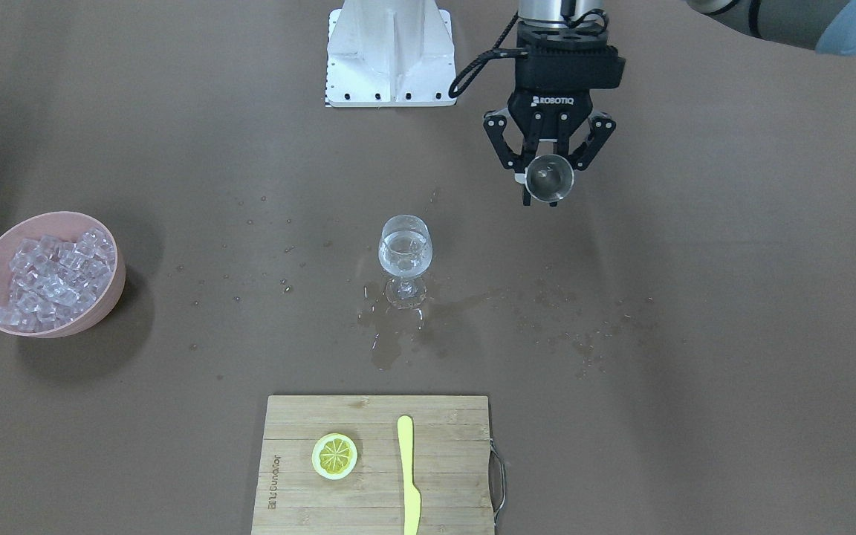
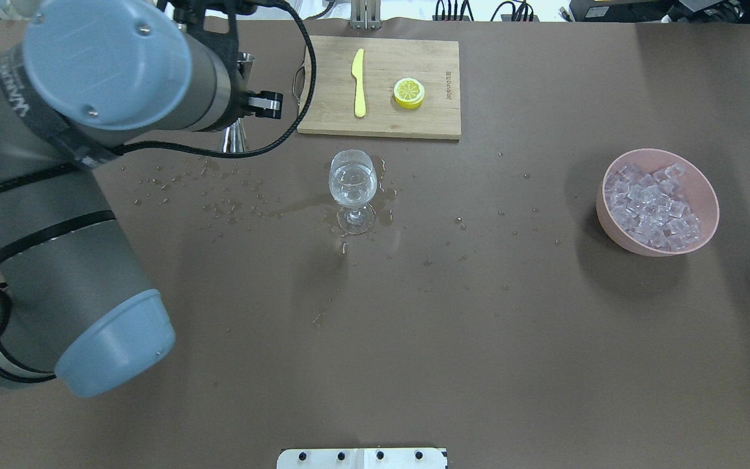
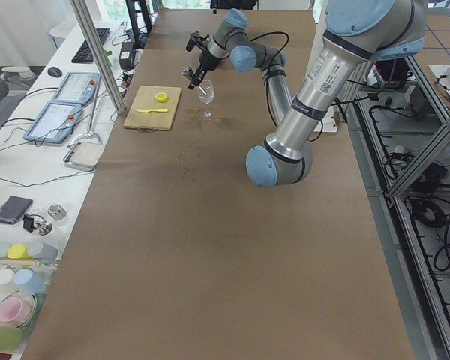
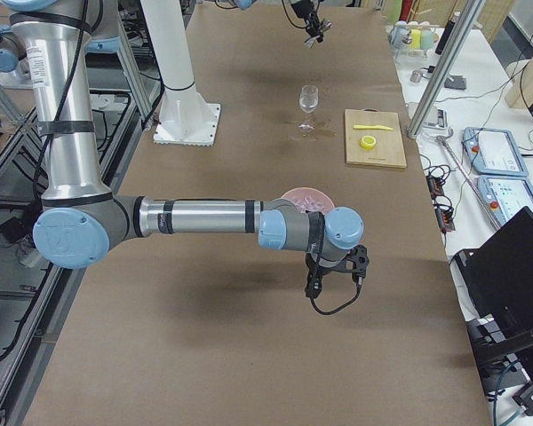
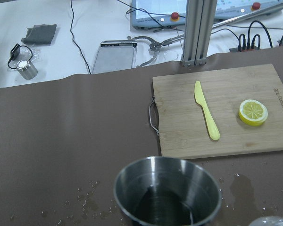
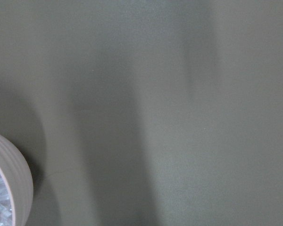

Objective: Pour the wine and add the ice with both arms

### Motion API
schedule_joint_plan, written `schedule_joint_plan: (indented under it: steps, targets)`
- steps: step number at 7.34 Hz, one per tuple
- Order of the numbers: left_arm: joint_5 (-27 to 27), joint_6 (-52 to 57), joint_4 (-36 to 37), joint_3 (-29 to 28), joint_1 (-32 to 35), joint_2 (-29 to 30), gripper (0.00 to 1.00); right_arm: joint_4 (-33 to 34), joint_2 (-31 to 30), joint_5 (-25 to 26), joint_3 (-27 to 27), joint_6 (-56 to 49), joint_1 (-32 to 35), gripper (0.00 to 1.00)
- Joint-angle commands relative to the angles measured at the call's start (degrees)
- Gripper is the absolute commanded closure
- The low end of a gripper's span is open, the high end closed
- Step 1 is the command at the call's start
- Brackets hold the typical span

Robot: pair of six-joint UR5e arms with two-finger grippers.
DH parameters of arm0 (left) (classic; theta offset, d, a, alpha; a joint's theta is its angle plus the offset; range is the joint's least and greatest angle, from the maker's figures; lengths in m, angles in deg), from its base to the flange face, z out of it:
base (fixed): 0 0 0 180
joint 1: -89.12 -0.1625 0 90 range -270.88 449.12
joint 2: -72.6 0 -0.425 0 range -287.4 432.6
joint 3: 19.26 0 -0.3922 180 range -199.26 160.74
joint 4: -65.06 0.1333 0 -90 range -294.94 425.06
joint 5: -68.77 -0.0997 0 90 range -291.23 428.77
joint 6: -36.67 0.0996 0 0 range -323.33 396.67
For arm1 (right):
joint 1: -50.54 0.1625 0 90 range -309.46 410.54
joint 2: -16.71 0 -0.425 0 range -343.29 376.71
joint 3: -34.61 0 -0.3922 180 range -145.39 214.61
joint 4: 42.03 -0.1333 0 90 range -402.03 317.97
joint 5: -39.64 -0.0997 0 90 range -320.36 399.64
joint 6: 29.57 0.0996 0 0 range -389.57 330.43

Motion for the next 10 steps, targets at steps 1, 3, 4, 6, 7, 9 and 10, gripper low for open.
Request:
schedule_joint_plan:
  steps: [1, 3, 4, 6, 7, 9, 10]
  targets:
    - [-0.44, -0.94, -11.51, 3.22, 0.83, -13.07, 1.0, 0.0, 0.08, -0.01, 0.43, 0.07, 0.0, 0.0]
    - [-8.29, -7.59, -21.95, 4.12, 1.18, -22.14, 1.0, 0.0, 0.17, 0.08, 0.43, -0.02, -0.09, 0.0]
    - [-11.49, -10.58, -29.85, 3.51, 1.09, -28.19, 1.0, 0.0, 0.17, 0.08, 0.43, -0.02, -0.09, 0.0]
    - [-18.69, -12.45, -42.28, 0.97, 0.48, -37.71, 1.0, 0.0, 0.17, 0.08, 0.43, 0.06, -0.18, 0.0]
    - [-22.99, -14.03, -42.93, -0.44, -0.48, -38.09, 1.0, 0.0, 0.17, 0.08, 0.6, -0.02, -0.18, 0.0]
    - [-34.4, -20.18, -43.11, -3.87, -7.75, -37.75, 1.0, 0.0, 0.17, 0.08, 0.61, 0.07, -0.53, 0.0]
    - [-38.37, -24.81, -43.11, -6.32, -10.83, -37.57, 1.0, 0.0, 0.17, 0.08, 0.61, 0.07, -0.61, 0.0]
